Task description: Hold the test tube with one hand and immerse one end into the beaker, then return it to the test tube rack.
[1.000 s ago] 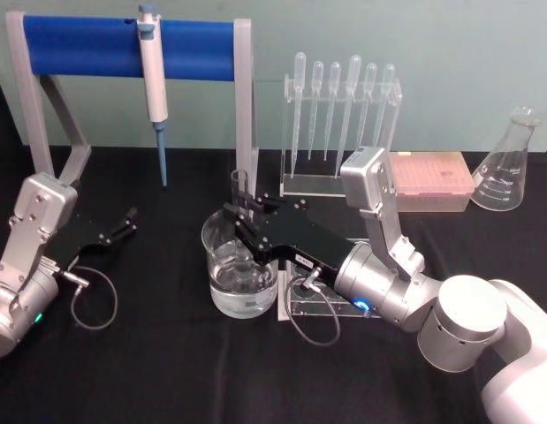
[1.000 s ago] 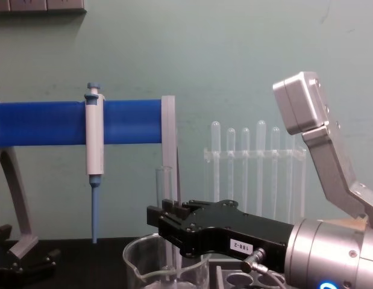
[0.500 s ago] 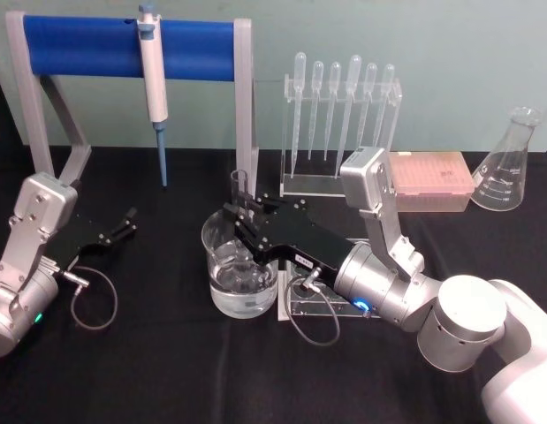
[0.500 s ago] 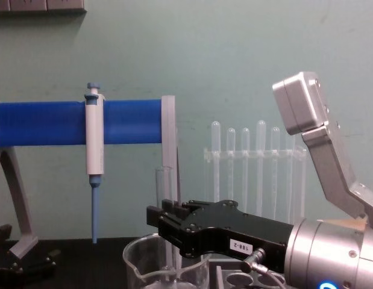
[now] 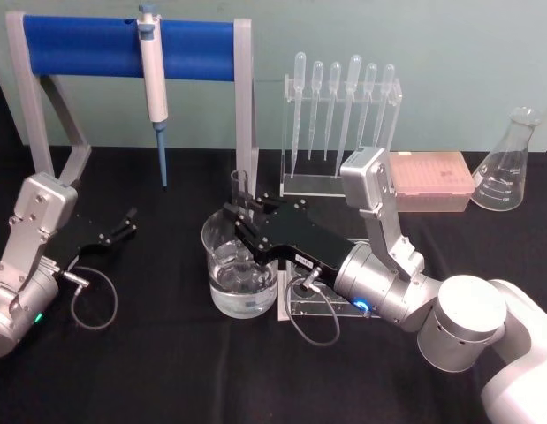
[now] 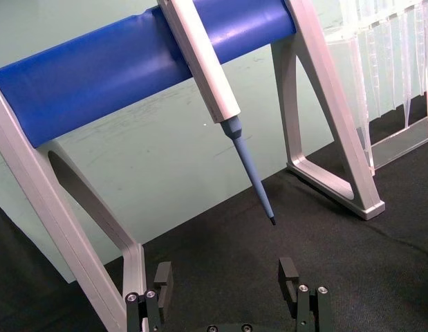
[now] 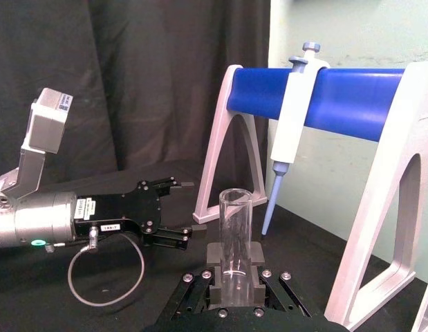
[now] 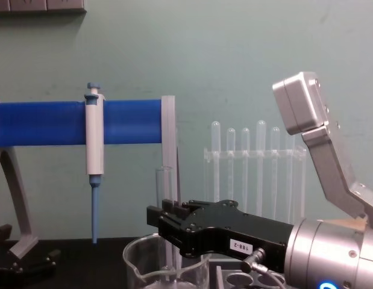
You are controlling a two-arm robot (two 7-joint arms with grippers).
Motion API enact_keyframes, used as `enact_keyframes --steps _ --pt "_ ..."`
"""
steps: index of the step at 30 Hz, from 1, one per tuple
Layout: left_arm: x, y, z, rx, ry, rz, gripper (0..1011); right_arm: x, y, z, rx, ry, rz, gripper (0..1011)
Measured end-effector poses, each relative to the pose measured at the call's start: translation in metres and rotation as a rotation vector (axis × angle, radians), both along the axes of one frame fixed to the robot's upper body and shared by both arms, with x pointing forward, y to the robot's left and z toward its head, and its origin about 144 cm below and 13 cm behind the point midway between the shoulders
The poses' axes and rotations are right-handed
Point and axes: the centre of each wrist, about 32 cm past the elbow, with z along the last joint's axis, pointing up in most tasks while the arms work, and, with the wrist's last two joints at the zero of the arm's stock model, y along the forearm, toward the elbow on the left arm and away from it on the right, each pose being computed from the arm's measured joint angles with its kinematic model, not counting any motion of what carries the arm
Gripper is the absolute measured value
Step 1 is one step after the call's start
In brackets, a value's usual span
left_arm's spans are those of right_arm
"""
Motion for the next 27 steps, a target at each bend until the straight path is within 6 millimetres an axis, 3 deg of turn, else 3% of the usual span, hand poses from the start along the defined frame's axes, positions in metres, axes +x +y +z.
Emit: enact_keyframes --steps 27 --pt "0.0 0.0 0.0 0.0 0.0 0.0 1000 0.0 0.0 0.0 0.0 0.0 0.0 224"
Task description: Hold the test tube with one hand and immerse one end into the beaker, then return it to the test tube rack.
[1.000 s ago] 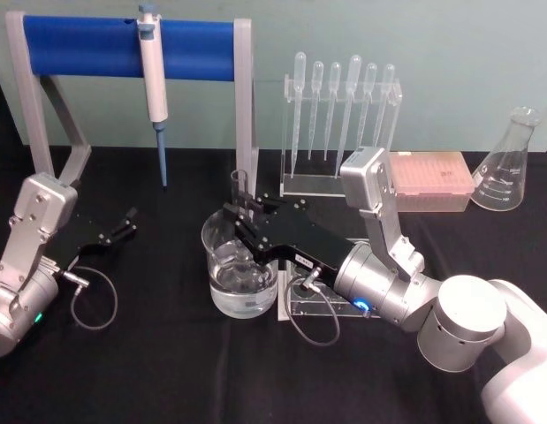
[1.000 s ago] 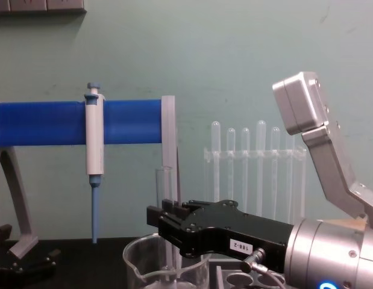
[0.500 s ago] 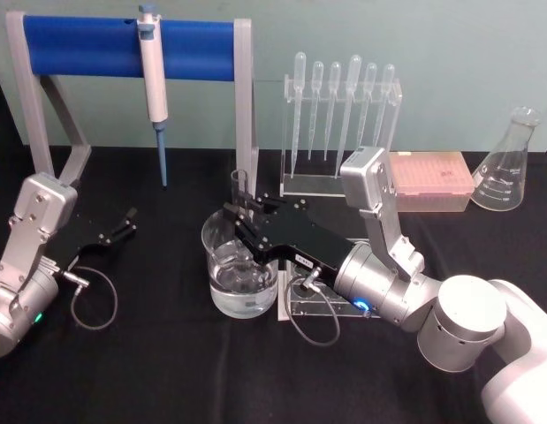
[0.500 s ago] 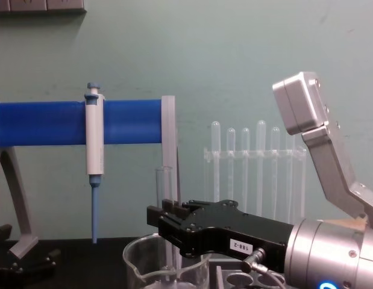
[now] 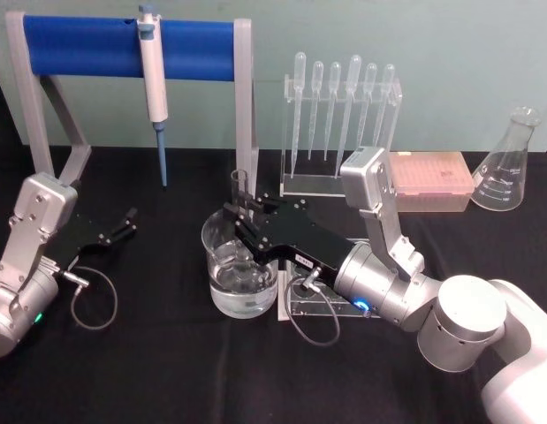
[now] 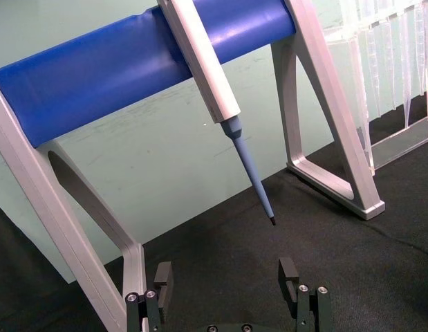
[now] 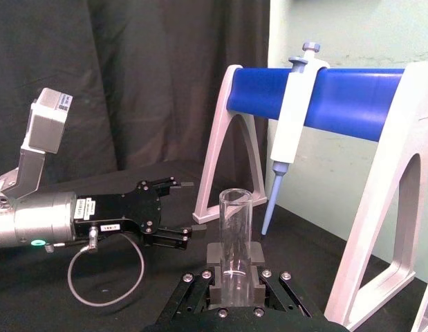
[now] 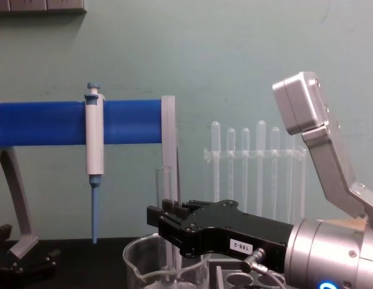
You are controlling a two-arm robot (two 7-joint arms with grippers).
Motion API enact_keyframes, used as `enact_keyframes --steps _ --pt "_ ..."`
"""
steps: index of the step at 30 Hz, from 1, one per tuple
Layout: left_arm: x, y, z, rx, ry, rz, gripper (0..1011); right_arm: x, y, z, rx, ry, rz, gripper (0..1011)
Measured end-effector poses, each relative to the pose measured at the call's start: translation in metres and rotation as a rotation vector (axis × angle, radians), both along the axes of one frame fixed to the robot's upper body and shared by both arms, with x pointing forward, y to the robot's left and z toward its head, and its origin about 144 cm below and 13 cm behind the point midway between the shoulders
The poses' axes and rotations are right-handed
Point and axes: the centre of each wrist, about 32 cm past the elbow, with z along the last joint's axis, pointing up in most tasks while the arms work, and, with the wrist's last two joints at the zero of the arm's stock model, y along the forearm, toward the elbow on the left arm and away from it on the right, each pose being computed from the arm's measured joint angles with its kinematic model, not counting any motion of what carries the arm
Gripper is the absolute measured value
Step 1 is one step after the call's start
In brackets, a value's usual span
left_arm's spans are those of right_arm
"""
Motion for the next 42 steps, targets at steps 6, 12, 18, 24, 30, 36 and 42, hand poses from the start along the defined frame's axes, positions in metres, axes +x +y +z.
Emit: enact_keyframes --steps 6,12,18,24,30,36,42 --pt "0.0 0.0 0.0 0.0 0.0 0.0 1000 0.0 0.0 0.0 0.0 0.0 0.0 224" --pt "0.0 0.0 0.0 0.0 0.0 0.0 1000 0.0 0.0 0.0 0.0 0.0 0.0 224" --pt "0.0 0.0 0.0 0.0 0.0 0.0 1000 0.0 0.0 0.0 0.0 0.0 0.0 224" --pt "0.0 0.0 0.0 0.0 0.0 0.0 1000 0.0 0.0 0.0 0.0 0.0 0.0 224" --pt "0.0 0.0 0.0 0.0 0.0 0.0 1000 0.0 0.0 0.0 0.0 0.0 0.0 224" --pt "0.0 0.0 0.0 0.0 0.0 0.0 1000 0.0 0.0 0.0 0.0 0.0 0.0 224" --pt "0.0 0.0 0.0 0.0 0.0 0.0 1000 0.0 0.0 0.0 0.0 0.0 0.0 224"
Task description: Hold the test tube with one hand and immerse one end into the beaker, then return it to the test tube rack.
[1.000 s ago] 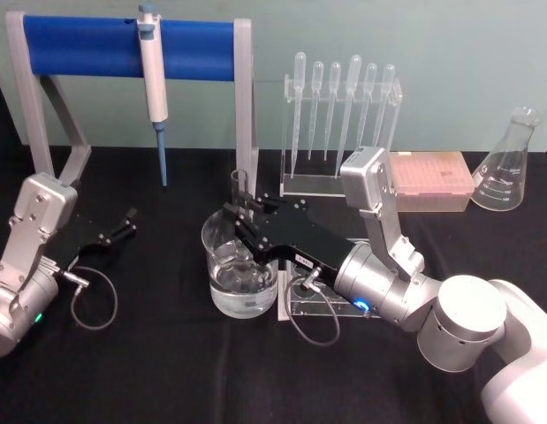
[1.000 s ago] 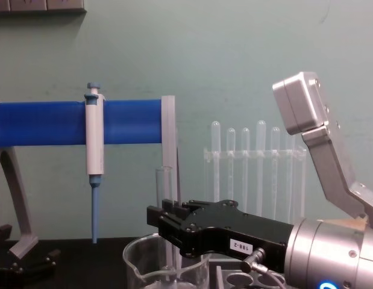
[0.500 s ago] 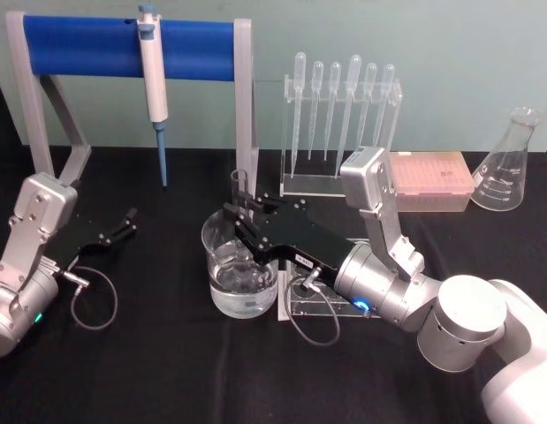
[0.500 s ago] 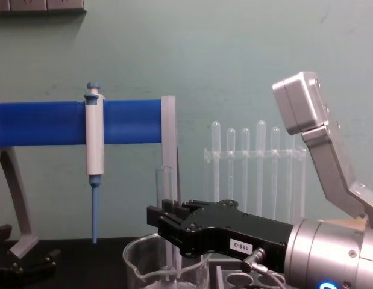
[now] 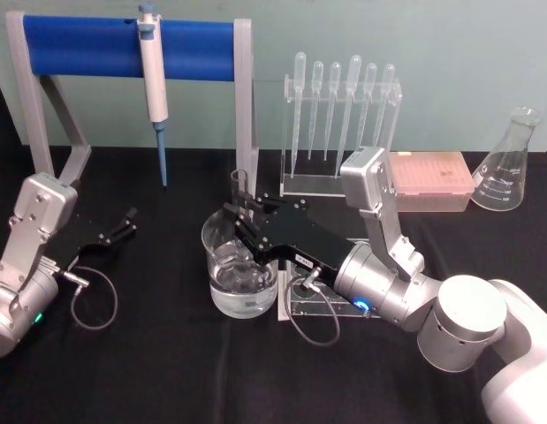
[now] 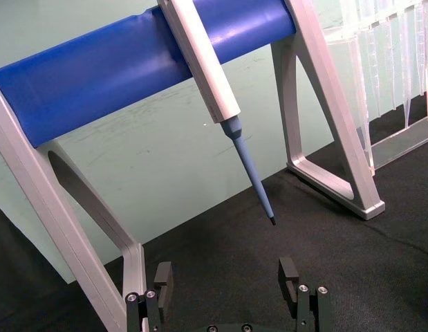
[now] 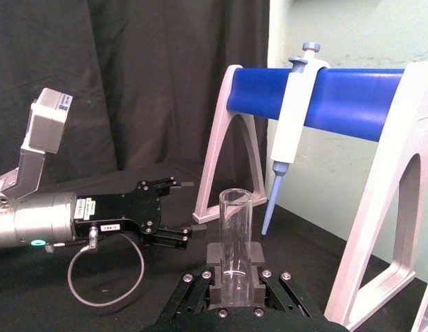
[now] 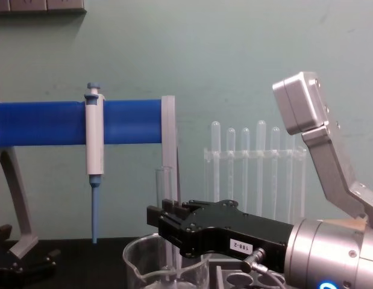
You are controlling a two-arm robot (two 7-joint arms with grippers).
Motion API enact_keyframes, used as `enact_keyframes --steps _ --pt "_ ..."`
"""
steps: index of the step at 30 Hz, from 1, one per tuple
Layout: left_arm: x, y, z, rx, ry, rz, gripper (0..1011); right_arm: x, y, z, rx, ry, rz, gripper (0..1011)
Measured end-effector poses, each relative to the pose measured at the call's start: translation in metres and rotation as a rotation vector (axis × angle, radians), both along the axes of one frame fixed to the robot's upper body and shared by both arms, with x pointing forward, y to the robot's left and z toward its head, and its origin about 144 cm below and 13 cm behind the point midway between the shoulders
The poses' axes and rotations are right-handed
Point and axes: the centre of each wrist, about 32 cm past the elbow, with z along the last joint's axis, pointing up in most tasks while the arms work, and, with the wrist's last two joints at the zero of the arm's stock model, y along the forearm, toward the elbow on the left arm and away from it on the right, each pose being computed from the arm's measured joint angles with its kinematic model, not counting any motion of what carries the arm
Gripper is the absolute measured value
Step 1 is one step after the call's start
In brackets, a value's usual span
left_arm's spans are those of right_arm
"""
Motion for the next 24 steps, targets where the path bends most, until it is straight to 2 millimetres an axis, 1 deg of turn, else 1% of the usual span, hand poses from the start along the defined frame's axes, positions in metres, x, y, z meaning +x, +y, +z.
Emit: enact_keyframes --steps 24 --pt "0.0 0.0 0.0 0.0 0.0 0.0 1000 0.0 0.0 0.0 0.0 0.0 0.0 224"
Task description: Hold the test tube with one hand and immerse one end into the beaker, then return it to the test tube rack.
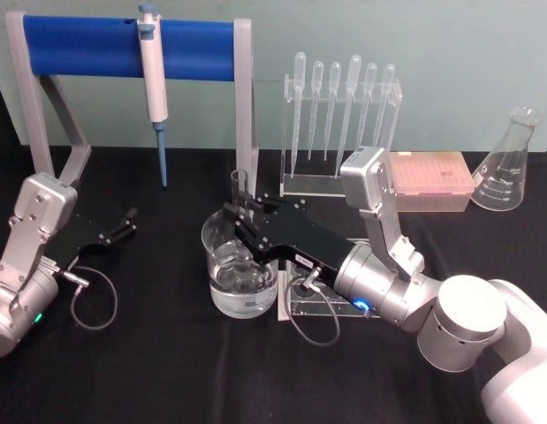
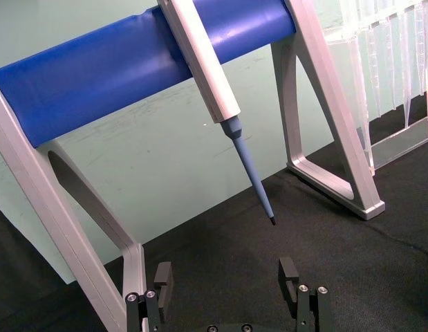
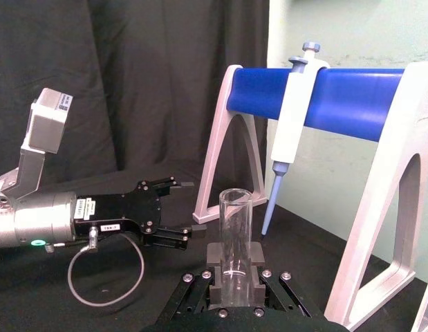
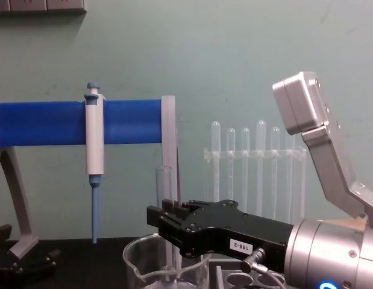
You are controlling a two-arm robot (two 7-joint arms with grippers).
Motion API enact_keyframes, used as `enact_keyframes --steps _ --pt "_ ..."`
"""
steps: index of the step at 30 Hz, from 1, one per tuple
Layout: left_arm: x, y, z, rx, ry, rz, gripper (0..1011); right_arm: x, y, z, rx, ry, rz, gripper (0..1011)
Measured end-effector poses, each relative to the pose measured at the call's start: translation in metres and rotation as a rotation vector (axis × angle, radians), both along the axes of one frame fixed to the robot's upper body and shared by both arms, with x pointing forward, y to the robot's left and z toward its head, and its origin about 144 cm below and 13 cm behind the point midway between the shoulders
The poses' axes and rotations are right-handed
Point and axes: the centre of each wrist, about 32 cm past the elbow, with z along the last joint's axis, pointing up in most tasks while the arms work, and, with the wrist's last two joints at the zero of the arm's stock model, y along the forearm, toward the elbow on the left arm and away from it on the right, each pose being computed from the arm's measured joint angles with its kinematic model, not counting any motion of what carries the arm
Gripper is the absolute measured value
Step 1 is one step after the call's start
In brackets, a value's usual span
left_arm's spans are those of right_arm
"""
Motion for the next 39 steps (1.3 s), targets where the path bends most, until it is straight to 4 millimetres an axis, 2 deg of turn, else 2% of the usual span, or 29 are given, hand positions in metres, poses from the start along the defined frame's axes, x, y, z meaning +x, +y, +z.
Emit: enact_keyframes --steps 39 --pt "0.0 0.0 0.0 0.0 0.0 0.0 1000 0.0 0.0 0.0 0.0 0.0 0.0 224"
